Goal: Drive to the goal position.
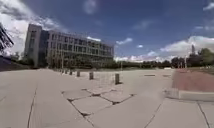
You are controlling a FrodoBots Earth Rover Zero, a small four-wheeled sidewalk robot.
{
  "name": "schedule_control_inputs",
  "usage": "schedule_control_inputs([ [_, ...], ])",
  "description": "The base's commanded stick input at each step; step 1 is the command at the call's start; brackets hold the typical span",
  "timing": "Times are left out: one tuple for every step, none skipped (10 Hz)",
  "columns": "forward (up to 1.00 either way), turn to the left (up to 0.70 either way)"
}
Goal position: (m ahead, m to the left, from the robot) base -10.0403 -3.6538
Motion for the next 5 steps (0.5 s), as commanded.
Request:
schedule_control_inputs([
  [1.00, 0.01],
  [1.00, 0.01],
  [1.00, -0.11],
  [1.00, -0.31],
  [1.00, -0.39],
])
